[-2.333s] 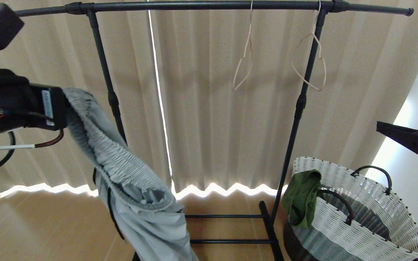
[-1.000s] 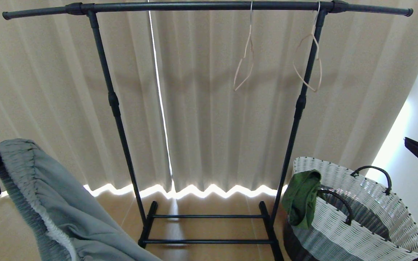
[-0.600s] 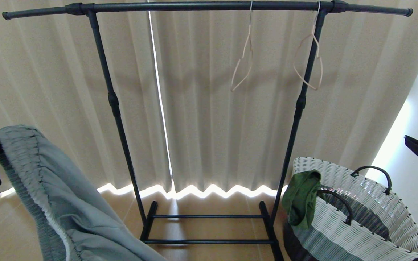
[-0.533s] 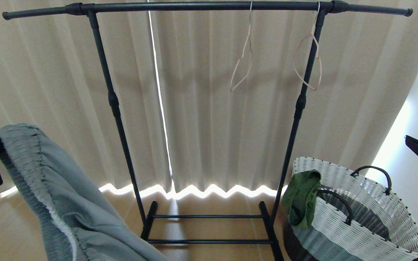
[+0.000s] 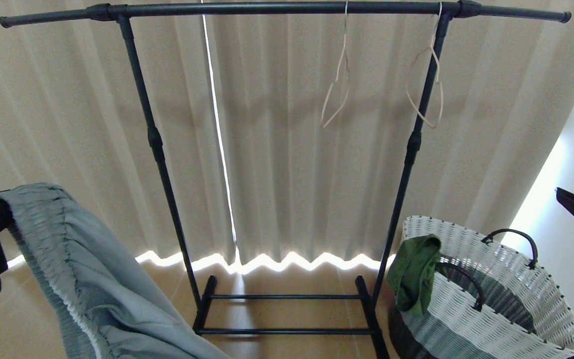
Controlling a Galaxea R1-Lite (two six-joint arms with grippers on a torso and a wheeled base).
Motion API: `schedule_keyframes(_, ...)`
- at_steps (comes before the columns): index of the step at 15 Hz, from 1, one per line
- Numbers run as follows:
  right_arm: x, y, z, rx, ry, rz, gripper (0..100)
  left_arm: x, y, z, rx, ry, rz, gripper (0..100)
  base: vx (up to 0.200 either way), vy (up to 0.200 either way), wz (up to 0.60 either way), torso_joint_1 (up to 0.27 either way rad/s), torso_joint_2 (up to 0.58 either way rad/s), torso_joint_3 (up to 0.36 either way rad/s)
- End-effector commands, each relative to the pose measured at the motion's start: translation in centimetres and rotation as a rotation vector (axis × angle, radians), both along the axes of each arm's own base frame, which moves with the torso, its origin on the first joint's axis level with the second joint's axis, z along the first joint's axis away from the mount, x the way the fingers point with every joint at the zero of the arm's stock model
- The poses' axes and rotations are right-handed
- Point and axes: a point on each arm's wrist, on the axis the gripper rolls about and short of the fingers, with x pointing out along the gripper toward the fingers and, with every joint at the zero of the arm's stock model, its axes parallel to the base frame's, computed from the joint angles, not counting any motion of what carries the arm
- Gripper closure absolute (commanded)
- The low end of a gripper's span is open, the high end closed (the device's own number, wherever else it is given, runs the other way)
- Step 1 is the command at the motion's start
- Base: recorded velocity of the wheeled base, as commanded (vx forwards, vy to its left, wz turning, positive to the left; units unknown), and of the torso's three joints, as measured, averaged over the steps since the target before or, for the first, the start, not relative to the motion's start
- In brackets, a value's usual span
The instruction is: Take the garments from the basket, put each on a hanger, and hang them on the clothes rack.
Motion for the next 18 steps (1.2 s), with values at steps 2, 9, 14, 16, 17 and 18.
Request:
schedule_keyframes(2, 0.1, 0.0, 0.0, 0.000, 0.004, 0.001, 0, -0.1, 0.0, -0.4, 0.000, -0.006, -0.002, 100, 0.000, 0.000, 0.00, 0.107, -0.46, -0.307)
schedule_keyframes(9, 0.1, 0.0, 0.0, 0.001, 0.002, 0.002, 0, 0.2, 0.0, -1.1, 0.063, -0.079, -0.011, 100, 0.000, 0.000, 0.00, 0.144, -0.47, -0.308)
schedule_keyframes(14, 0.6, 0.0, 1.3, 0.009, -0.034, 0.003, 0, 0.3, 0.0, -0.8, 0.056, -0.086, -0.011, 100, 0.000, 0.000, 0.00, 0.188, -0.48, -0.300)
schedule_keyframes(16, 0.8, 0.0, 1.3, 0.010, -0.031, 0.006, 0, 0.3, 0.0, -0.6, 0.050, -0.093, -0.007, 100, 0.000, 0.000, 0.00, 0.176, -0.43, -0.263)
schedule_keyframes(17, 0.9, 0.0, 1.3, 0.011, -0.028, 0.006, 0, 0.3, 0.0, -0.7, 0.049, -0.089, -0.007, 100, 0.000, 0.000, 0.00, 0.100, -0.22, -0.124)
schedule_keyframes(18, 1.0, 0.0, 1.4, 0.022, -0.029, 0.004, 0, 0.3, 0.0, -0.7, 0.049, -0.089, -0.009, 100, 0.200, 0.000, 0.00, 0.056, -0.12, -0.076)
